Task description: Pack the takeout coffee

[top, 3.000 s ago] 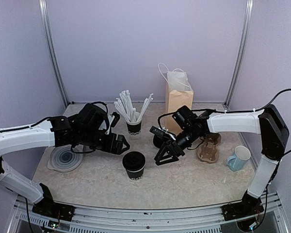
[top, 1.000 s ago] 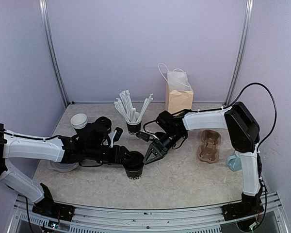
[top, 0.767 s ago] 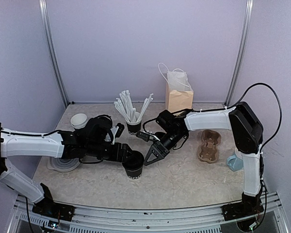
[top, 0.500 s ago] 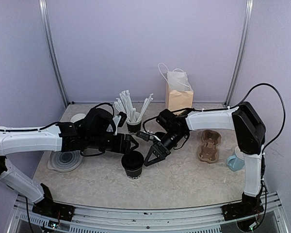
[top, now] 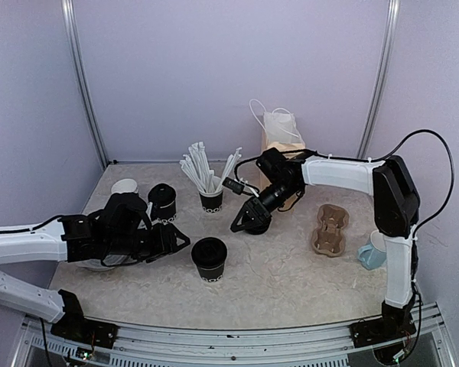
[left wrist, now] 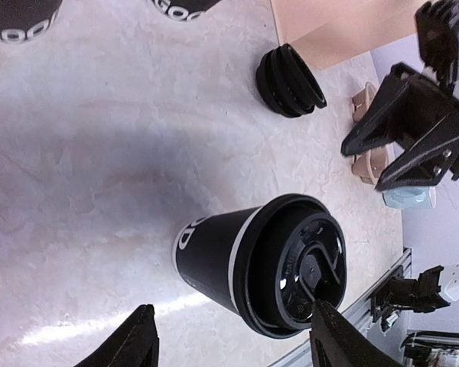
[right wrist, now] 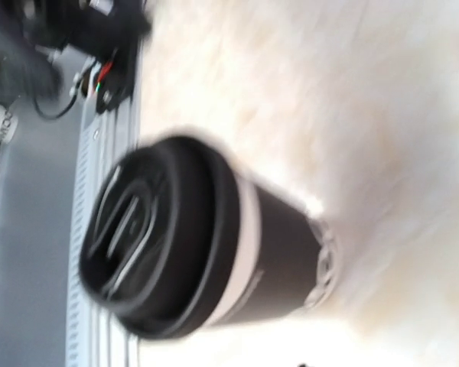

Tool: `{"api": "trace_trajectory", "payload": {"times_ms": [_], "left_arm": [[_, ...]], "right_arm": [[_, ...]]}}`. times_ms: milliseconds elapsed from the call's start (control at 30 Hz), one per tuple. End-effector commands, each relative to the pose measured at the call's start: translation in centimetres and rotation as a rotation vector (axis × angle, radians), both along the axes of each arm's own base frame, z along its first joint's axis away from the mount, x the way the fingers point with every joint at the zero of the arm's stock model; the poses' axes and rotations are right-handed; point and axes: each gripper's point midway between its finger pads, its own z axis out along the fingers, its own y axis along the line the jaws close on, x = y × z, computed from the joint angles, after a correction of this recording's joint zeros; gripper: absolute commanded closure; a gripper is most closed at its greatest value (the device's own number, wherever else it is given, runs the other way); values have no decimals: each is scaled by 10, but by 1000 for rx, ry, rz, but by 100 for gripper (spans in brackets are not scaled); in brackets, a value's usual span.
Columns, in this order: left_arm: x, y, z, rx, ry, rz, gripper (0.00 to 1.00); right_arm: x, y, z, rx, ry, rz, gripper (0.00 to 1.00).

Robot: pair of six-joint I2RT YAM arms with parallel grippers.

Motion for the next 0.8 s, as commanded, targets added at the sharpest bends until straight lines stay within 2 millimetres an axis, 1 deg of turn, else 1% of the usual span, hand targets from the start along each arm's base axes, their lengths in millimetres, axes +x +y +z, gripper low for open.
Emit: {"api": "trace_trajectory", "payload": {"times_ms": [0,100,233,267,367,400,500,667,767], "left_arm": [[-15,-20,-3,-169,93,-11,33],[-16,-24,-6,-197,103,-12,31],[-12,-33,-7,-211,97,-33,31],[-10,-35,-10,-212,100,-39,32],[-6,-42,-12,-229,98,-62,34],[-3,-43,-16,-226,101,-65,35],[4,-45,-19,-219,92,-72,37],[16,-46,-17,-196,48,-92,38],[21,-51,-18,-183,39,-124,38]], "right_arm": [[7,15,-5,22,65,16,61],[4,22,-5,57,115,45,58],[-10,28,-7,67,144,81,57],[-14,28,-8,64,148,87,57],[-27,27,-9,69,157,109,56],[-32,25,-9,71,162,116,56],[-45,22,-9,72,166,132,56],[-62,17,-11,67,166,149,57],[-70,16,-11,61,160,160,57]]}}
